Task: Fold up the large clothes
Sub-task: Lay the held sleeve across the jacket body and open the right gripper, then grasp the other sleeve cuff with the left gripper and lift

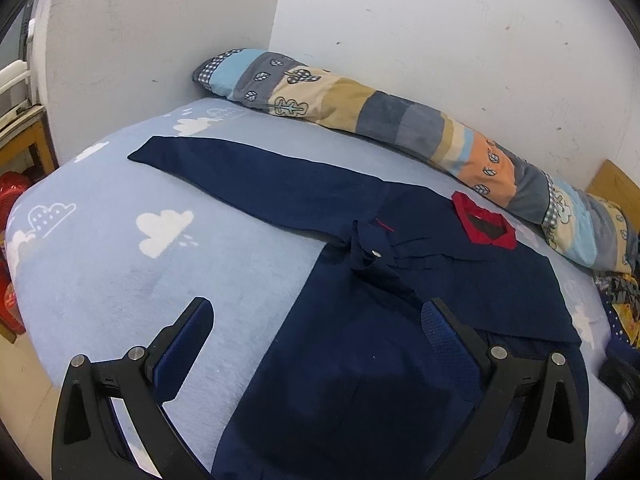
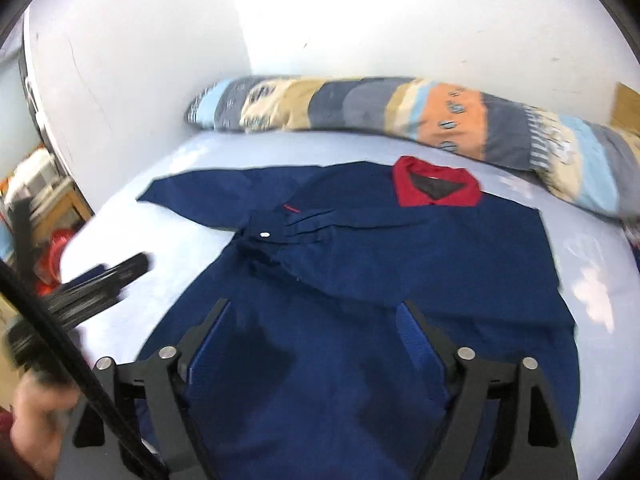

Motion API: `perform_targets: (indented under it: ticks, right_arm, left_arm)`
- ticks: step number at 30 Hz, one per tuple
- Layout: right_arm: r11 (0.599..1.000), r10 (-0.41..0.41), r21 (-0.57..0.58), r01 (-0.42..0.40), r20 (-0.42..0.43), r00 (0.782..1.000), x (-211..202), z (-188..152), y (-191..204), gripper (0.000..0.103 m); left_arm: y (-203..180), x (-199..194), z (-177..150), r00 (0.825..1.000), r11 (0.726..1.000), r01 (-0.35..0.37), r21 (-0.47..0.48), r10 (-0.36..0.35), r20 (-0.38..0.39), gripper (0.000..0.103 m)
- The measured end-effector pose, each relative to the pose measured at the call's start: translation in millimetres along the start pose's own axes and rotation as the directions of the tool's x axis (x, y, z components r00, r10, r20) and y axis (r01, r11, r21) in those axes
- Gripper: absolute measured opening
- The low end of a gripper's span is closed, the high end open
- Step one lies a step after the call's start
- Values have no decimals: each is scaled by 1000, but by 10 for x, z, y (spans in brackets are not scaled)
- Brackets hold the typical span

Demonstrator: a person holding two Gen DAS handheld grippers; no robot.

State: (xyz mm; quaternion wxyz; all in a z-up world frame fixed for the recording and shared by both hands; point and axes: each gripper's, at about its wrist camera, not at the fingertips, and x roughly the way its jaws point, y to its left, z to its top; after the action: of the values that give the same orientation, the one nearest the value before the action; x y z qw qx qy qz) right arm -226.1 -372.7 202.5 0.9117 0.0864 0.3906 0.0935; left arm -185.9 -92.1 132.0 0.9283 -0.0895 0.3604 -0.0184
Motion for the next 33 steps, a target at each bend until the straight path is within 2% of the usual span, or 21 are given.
perform_targets:
  ticks: [3, 7, 11, 13, 15, 17, 18, 19, 21, 22, 28, 33]
  right_arm:
    - [996, 34, 76, -36, 29, 999, -322, -390, -19, 92]
    - [992, 33, 123, -28, -39, 999, -278, -604, -120, 92]
    - [986, 37, 165, -37, 8, 999, -423, -539, -254, 92]
    - [982, 49, 180, -54, 28, 998, -480, -497, -304, 92]
    - [980, 55, 190, -61, 39, 998, -531, -484, -329, 92]
    - [978, 66, 195, -73, 45, 997, -552, -473, -345, 92]
    - [977, 67, 200, -75, 45, 997, -539, -461, -354, 92]
    - [976, 71, 205, -79, 45, 996, -514, -454, -365, 92]
    - [972, 84, 219, -89, 33, 996, -453, -447, -373, 92]
    - [970, 94, 224, -97, 25, 995, -407, -446, -372, 92]
    - [978, 91, 195, -79, -50, 995, -88, -500, -327, 92]
    - [980, 79, 189, -60, -98, 992, 143, -566, -379, 92]
  left_arm:
    - [42, 13, 41, 998, 998, 62, -31, -62, -15, 103]
    - [237, 41, 261, 992, 989, 125, -80, -127, -20, 103]
    - [669, 95, 705, 995, 986, 95, -134, -94, 19, 103]
    - [949, 217, 945, 999, 988, 48, -146, -44, 27, 103]
    - [1330, 466, 1194, 1000, 985, -16, -174, 16, 0, 103]
    - [1668, 702, 1366, 999, 974, -36, -225, 31, -29, 102]
    - [1848, 846, 1449, 998, 966, -42, -253, 31, -49, 95]
    - [2036, 1004, 1528, 996, 958, -66, -281, 49, -69, 90]
    - [2394, 1327, 1647, 994, 934, -79, -348, 45, -103, 68]
    - [2555, 1477, 1691, 992, 921, -89, -380, 49, -115, 63]
    - [3364, 2283, 1748, 992, 816, -52, -576, -22, -122, 62]
    - [3690, 2737, 1751, 996, 747, 52, -662, -90, -24, 60]
